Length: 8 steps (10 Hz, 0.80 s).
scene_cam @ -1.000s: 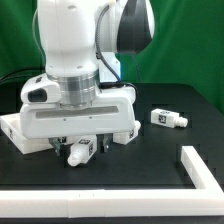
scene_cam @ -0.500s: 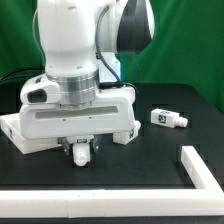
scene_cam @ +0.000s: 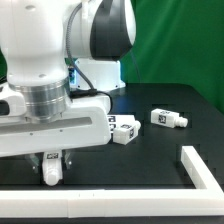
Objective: Assemble one leg
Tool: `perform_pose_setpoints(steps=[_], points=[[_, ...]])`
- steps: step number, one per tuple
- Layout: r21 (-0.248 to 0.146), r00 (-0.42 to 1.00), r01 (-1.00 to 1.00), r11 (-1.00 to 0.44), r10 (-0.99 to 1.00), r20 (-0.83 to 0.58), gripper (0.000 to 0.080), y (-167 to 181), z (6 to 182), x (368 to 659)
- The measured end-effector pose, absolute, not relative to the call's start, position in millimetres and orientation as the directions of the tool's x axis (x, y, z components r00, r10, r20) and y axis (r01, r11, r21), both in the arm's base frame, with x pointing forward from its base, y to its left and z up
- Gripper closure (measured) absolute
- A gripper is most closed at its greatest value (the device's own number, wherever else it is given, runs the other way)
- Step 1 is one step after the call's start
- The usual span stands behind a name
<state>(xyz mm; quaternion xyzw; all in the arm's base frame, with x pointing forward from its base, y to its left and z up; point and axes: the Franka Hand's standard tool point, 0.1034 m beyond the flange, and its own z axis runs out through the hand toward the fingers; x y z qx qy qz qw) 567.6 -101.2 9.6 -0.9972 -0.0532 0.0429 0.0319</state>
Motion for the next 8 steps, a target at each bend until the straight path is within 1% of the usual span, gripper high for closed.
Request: perform_pose_setpoints(steps=[1, 4, 5, 6, 7, 8], points=[[-0.067, 0.988, 0.127, -0.990, 0.132, -0.075, 0.0515, -107, 9.4, 568], [-0.064, 0.989, 0.129, -0.990, 0.133, -0.069, 0.0515, -107, 9.3, 569], [-0.064, 0.989, 0.129, -0.990, 0.133, -0.070, 0.0438, -107, 9.1, 568], [-0.066, 0.987, 0.141, -0.988, 0.145, -0.068, 0.0251, -107, 12.7, 568], [-0.070, 0.984, 0.162, -0.984, 0.166, -0.063, 0.0251, -109, 27.6, 565], [-0.074, 0.981, 0.175, -0.982, 0.180, -0.067, 0.0171, -115, 44.4, 557]])
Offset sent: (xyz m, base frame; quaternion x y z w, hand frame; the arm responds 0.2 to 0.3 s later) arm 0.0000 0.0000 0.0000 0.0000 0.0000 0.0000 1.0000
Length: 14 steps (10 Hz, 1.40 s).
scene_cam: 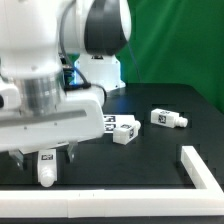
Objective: Assemble one leg
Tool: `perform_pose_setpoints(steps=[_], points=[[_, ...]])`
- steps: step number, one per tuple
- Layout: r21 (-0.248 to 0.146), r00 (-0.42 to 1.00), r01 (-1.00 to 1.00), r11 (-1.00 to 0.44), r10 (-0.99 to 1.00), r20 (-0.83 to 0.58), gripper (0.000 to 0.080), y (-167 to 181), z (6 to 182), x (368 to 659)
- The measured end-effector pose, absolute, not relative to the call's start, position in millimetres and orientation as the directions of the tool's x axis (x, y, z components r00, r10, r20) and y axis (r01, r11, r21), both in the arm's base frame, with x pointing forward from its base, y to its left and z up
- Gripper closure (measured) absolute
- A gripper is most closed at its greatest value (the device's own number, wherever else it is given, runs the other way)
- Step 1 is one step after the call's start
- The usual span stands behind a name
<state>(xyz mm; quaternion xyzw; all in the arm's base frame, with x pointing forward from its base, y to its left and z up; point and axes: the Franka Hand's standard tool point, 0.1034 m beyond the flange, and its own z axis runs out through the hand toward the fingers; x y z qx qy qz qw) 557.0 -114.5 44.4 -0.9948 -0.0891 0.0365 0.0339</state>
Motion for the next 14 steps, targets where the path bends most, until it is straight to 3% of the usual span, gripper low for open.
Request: perform_pose_setpoints(steps=[2, 3, 8, 9, 12, 14], points=[[-0.060, 0.976, 0.213, -0.975, 0.215, -0.033, 0.0154, -131, 82.0, 546], [-0.050, 0.967, 0.253, -0.966, 0.254, -0.016, 0.0151, -133, 84.7, 536], [-0.049, 0.968, 0.250, -0.967, 0.251, -0.012, 0.0150, -133, 78.8, 531], [-0.047, 0.964, 0.265, -0.963, 0.266, -0.017, 0.0150, -138, 74.3, 519], [-0.014, 0.942, 0.335, -0.942, 0.335, -0.004, 0.0150, -179, 57.3, 441], [-0.007, 0.943, 0.332, -0.943, 0.332, -0.004, 0.0150, -179, 52.9, 433]])
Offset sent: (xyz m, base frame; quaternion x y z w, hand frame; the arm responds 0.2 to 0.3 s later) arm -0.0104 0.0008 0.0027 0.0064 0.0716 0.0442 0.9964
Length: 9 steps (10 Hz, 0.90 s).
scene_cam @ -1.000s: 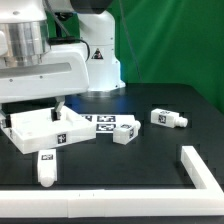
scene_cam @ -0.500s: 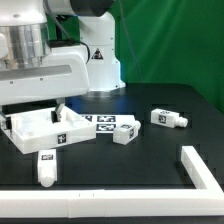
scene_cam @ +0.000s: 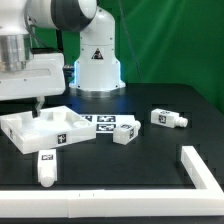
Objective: Assemble one leg
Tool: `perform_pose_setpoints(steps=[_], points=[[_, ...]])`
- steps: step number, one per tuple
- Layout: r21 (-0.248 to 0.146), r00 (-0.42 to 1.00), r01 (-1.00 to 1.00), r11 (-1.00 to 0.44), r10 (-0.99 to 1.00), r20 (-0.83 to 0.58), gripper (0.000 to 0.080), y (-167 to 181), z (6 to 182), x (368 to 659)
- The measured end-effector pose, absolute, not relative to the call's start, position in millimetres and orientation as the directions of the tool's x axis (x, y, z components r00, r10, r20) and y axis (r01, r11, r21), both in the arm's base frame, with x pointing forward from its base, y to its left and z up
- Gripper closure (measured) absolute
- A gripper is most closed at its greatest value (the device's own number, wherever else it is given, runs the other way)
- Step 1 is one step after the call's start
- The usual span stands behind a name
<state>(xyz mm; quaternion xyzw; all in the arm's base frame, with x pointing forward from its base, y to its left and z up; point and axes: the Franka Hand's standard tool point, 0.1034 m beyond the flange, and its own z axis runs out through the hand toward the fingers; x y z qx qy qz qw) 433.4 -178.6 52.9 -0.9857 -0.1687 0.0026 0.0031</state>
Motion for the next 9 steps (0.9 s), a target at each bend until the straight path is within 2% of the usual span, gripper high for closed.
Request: perform_pose_setpoints(steps=[4, 5, 7, 9], points=[[-0.010, 0.926, 0.377, -0.926, 0.377, -0.014, 0.0150, -181, 46.2, 429], [-0.008, 0.902, 0.430, -0.903, 0.430, -0.019, 0.0150, -186, 38.6, 424], [-0.027, 0.896, 0.440, -0.898, 0.441, -0.053, 0.0150, -192, 16.7, 405], [-0.040, 0.894, 0.442, -0.896, 0.444, -0.065, 0.0150, -187, 9.1, 400]])
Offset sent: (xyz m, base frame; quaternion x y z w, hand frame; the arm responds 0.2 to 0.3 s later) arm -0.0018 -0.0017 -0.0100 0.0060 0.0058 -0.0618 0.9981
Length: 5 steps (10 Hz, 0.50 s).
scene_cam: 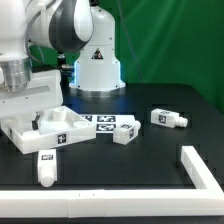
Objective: Assemble one leg
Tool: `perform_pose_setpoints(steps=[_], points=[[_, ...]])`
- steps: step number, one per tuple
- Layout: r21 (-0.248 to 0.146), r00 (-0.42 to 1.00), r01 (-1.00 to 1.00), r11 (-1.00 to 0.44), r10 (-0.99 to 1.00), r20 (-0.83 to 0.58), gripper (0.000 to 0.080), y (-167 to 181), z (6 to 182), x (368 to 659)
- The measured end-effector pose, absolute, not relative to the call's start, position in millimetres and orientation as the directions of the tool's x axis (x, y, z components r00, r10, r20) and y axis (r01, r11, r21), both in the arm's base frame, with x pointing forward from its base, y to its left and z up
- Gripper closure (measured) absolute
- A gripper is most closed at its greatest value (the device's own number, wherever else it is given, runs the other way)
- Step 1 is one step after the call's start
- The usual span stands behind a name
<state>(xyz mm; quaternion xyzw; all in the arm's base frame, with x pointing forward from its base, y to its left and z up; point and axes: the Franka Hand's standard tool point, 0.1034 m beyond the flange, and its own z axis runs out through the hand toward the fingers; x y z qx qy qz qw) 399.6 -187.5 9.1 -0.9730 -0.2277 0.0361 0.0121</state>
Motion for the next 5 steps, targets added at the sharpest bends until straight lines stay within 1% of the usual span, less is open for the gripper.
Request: perform_pose_setpoints(steps=[1, 2, 3, 5], points=[[-0.044, 0.891, 0.448, -0.893, 0.450, -0.065, 0.0150, -183.7, 7.2, 400.2], [-0.035, 0.890, 0.450, -0.892, 0.451, -0.060, 0.0150, -181.8, 6.4, 402.7], [-0.036, 0.890, 0.450, -0.892, 0.451, -0.061, 0.0150, -182.3, 6.1, 402.3], [-0.036, 0.890, 0.450, -0.892, 0.451, -0.061, 0.0425, -182.3, 5.6, 402.0]])
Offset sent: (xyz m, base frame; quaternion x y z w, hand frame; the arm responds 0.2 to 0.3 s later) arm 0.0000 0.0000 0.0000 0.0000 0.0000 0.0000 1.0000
